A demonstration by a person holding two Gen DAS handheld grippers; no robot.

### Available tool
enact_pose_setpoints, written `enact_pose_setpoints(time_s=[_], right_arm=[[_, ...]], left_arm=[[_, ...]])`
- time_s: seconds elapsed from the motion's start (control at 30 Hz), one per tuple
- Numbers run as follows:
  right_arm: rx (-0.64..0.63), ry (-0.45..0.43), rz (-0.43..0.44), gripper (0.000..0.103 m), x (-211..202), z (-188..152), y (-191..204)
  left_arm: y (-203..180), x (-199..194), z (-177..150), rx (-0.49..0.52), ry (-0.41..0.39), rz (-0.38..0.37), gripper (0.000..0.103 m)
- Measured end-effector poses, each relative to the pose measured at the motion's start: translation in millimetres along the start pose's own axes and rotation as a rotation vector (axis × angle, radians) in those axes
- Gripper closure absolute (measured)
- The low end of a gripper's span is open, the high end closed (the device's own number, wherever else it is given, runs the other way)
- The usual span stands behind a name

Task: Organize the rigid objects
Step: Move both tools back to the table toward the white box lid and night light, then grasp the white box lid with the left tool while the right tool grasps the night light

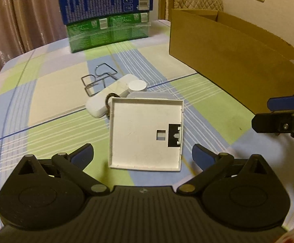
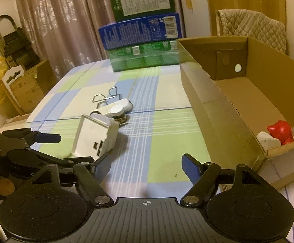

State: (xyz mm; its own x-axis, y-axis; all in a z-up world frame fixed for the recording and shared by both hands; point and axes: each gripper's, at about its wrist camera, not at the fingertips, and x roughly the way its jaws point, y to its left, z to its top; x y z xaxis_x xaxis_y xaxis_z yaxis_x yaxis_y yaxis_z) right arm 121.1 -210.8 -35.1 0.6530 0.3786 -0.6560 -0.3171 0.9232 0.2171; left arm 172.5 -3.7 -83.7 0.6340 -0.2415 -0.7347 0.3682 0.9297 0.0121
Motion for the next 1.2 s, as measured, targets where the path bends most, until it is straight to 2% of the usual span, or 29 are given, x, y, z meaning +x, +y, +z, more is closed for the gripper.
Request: enact_pose_setpoints(time_s=[0.3,0.37,0.5,0.67,0.97,1.13,1.2], right_arm=[[0.037,0.008,0.002,0.027,8.9,-2.7,-3.9],[0.037,0.011,-0.001,0.027,9.8,-3.0,-3.5],[0.037,0.018,-0.006,0.027,11.7,-4.7,-2.5],[0.040,0.021,-0.011,0.026,11.8,-5.1,-3.1],[-0.017,0.013,0.015,0.026,21.3,3.0,17.4],[-0.075,0.023,0.005,0.026,43.4,4.8,39.9],[-0.069,0.026,0.003,0.026,53.7,7.3,48.1]], left_arm=[[3.7,24.2,3.4,0.010,-0.011,-0.038,0.002],[3.7,25.8,4.6,0.011,-0.016,-0.040,0.004],[3.1,30.1,6.3,0.019,-0.013,-0.042,0.017],[1.3,22.9,6.4,0.026,-0.013,-0.030,0.018],[40.8,-25.4,-0.9,-0.105,-0.030,0.105,0.018],[68.8,-31.8,-10.5,-0.173,-0.021,0.190,0.018],[76.4,-31.9,-11.4,-0.205,-0.024,0.195,0.018]])
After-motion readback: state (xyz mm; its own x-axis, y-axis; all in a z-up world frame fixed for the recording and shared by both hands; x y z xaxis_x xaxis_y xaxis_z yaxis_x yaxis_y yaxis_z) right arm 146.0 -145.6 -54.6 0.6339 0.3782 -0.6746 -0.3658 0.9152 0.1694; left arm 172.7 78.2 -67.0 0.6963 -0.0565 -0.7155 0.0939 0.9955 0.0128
